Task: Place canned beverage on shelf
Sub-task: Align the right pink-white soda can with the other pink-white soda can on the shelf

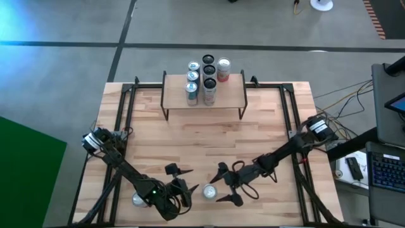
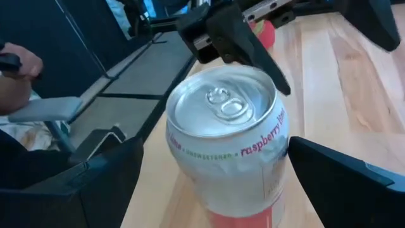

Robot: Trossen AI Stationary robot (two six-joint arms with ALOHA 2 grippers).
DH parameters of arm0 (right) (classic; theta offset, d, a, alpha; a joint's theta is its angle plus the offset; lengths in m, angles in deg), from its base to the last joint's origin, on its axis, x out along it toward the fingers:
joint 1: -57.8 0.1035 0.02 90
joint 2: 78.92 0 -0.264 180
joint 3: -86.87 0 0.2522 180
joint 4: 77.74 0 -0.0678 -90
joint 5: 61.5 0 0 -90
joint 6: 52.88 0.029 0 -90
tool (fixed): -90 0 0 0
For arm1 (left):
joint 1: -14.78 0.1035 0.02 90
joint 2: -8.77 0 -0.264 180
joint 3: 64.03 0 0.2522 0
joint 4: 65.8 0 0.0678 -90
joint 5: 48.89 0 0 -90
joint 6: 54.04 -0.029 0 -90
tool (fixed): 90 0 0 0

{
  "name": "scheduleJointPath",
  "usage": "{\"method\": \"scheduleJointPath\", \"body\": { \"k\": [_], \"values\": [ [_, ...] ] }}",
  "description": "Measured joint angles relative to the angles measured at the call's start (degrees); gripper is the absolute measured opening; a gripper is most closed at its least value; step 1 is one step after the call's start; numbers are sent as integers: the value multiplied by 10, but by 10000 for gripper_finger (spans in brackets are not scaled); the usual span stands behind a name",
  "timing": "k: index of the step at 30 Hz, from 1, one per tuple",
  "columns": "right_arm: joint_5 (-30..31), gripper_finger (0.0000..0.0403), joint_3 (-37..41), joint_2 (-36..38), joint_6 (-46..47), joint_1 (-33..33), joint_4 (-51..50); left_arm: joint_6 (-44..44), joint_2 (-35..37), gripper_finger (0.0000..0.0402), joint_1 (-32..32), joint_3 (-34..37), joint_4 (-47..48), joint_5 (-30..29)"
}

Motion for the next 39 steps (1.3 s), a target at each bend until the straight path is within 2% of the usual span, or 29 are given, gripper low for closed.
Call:
{"method": "scheduleJointPath", "body": {
  "k": [7, 15, 25, 32, 35, 39],
  "values": [
    [-4, 384, -36, -48, -2, -6, 2, 11, 0, 308, 1, 1, 13, 0],
    [-10, 384, -53, -58, -25, -15, -12, 22, 1, 308, 1, 2, 24, 0],
    [-98, 384, -63, -58, -48, -40, -23, 35, 1, 308, 1, 4, 30, 1],
    [-112, 383, -66, -58, -66, -44, -23, 37, 1, 308, 1, 4, 31, 1],
    [-112, 372, -66, -58, -67, -44, -23, 37, 1, 308, 1, 4, 32, 1],
    [-112, 335, -66, -58, -72, -44, -23, 37, 1, 308, 1, 4, 32, 1]
  ]
}}
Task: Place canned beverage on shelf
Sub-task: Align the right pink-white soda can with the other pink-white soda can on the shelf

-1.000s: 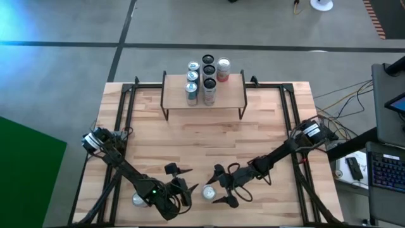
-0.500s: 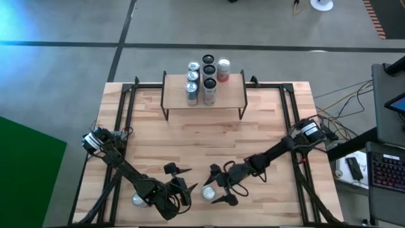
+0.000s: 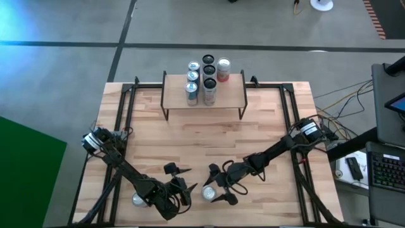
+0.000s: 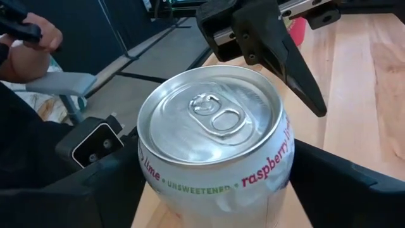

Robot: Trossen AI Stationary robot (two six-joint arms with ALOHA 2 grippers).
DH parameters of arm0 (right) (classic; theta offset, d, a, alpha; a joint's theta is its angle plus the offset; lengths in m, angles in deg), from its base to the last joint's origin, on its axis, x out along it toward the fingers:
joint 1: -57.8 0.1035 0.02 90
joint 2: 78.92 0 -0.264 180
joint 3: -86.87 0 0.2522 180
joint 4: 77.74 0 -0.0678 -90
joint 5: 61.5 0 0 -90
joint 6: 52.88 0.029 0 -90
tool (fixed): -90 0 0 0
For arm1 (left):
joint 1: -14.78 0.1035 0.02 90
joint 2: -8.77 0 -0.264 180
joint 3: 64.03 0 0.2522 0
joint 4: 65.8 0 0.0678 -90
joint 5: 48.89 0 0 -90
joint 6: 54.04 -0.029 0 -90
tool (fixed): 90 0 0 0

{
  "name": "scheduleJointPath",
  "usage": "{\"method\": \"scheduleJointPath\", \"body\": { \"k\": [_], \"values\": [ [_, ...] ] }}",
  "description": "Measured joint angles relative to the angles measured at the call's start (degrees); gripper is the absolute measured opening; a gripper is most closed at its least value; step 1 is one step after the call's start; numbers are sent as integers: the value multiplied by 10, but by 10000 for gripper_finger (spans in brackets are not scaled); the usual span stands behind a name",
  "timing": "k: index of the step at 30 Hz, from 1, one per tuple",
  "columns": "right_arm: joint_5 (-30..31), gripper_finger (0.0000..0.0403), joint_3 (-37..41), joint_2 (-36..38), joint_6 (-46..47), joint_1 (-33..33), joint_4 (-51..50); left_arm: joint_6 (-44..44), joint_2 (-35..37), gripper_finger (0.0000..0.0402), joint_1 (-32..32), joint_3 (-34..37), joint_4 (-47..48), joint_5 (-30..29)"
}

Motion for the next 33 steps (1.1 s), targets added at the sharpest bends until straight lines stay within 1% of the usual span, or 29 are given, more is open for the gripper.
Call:
{"method": "scheduleJointPath", "body": {
  "k": [4, 6, 9, 11, 15, 19, 23, 30, 33],
  "values": [
    [0, 299, 0, 0, -5, 0, 0, 0, 0, 308, 0, 0, 0, 0],
    [1, 291, 0, 0, 0, 0, 0, 0, 0, 308, 0, 0, 0, 0],
    [5, 292, 0, 1, 12, 0, 0, 0, 0, 308, 0, 0, 3, 0],
    [9, 295, 1, 4, 38, 0, -2, 1, 0, 308, 0, 0, 3, 0],
    [48, 295, 6, 27, 65, 2, -37, 15, 0, 308, 0, 0, 14, 0],
    [105, 295, 19, 75, 64, 2, -106, 42, 0, 308, 0, 0, 35, 0],
    [150, 296, 29, 138, 40, 0, -155, 63, 0, 308, 0, 0, 51, 0],
    [233, 297, 38, 274, -3, -14, -256, 70, 0, 308, 0, 0, 49, -1],
    [262, 297, 42, 333, -19, -30, -290, 78, 0, 308, 3, 0, 49, -14]
  ]
}}
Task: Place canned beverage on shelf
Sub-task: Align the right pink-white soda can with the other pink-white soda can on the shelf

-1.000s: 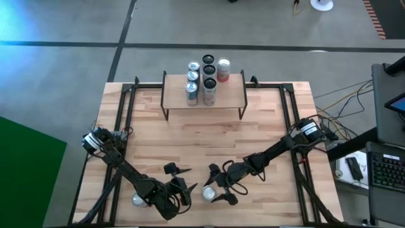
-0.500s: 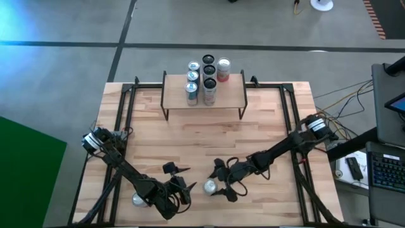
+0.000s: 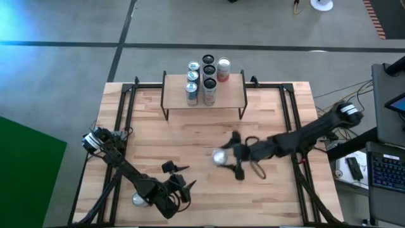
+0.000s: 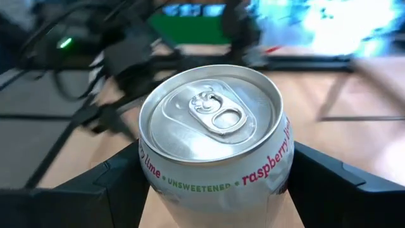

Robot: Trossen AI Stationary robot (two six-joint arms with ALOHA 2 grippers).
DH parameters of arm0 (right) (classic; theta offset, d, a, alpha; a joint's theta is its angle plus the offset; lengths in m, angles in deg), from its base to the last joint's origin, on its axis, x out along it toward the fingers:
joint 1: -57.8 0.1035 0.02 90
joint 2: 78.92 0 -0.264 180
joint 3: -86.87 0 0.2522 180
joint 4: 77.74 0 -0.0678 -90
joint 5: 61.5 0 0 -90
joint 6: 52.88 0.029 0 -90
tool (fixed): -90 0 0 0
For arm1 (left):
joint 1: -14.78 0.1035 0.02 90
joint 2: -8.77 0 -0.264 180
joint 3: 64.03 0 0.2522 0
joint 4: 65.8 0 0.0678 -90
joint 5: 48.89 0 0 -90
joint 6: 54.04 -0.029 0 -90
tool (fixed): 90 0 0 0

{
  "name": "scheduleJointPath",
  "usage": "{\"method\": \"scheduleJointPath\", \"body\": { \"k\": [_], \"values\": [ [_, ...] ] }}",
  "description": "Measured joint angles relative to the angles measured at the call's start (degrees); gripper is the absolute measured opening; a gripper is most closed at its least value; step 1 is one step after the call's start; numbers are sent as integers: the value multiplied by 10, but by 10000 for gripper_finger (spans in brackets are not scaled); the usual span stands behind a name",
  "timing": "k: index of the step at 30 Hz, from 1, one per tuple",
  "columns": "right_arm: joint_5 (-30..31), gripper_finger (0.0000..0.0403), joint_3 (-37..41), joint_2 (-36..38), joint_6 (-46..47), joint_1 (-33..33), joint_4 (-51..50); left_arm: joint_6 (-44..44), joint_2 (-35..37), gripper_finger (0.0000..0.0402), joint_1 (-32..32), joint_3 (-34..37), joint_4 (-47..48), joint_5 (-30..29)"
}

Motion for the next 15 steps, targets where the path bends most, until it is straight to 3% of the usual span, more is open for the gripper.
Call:
{"method": "scheduleJointPath", "body": {
  "k": [6, 11, 15],
  "values": [
    [40, 299, 17, 94, -25, -51, -58, 1, 0, 308, 1, 0, 0, -1],
    [43, 299, 15, 150, -71, -139, -78, 1, 0, 308, 2, 0, 0, -2],
    [-27, 299, 7, 172, -94, -241, -101, 1, 0, 308, 3, 0, 0, -3]
  ]
}}
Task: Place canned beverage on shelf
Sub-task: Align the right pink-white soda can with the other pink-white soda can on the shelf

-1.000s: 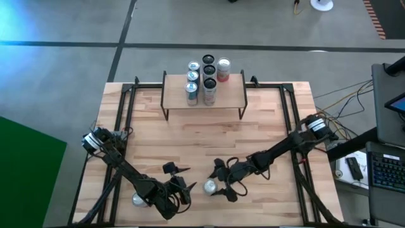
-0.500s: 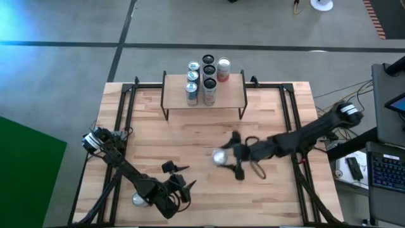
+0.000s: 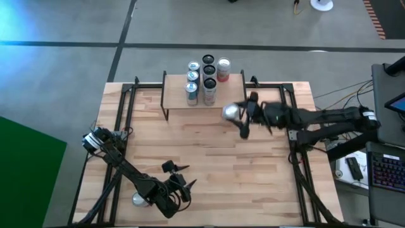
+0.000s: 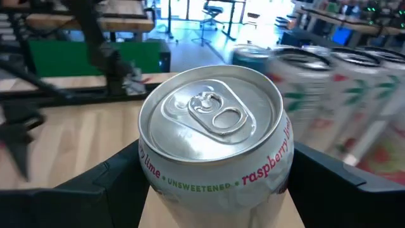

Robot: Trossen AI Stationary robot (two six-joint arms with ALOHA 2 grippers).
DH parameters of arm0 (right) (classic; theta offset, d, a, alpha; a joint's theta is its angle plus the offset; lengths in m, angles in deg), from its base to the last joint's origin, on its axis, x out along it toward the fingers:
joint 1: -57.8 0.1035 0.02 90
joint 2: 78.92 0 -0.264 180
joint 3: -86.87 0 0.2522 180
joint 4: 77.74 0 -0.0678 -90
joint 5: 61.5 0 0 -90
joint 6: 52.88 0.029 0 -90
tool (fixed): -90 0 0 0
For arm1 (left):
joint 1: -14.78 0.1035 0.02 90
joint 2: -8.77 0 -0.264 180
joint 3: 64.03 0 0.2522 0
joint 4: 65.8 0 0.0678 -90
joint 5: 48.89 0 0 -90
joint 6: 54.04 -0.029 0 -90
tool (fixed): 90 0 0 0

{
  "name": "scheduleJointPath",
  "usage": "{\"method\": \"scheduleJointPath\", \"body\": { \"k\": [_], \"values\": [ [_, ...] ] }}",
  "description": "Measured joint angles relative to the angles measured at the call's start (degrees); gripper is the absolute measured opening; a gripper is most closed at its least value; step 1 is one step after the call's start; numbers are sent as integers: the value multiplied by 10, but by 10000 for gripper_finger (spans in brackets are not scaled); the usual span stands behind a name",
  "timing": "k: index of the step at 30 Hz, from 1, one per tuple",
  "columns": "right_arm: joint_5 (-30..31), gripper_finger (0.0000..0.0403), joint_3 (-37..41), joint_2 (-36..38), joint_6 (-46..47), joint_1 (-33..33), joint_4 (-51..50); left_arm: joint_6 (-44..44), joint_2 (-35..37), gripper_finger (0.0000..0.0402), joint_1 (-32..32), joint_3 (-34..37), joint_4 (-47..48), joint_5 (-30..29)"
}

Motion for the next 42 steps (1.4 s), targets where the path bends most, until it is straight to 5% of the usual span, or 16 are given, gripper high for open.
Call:
{"method": "scheduleJointPath", "body": {
  "k": [8, 16, 29, 42],
  "values": [
    [-174, 299, -12, -41, 15, -201, 1, 0, 0, 308, 6, 1, 0, 0],
    [-288, 299, -66, -129, 11, -297, 6, 0, -12, 308, 9, 1, 0, 0],
    [-301, 299, -145, -240, 13, -338, -4, 0, -20, 308, 10, 1, 3, 6],
    [-327, 321, -152, -231, 18, -364, -42, 0, -19, 308, 10, 1, 9, 13]
  ]
}}
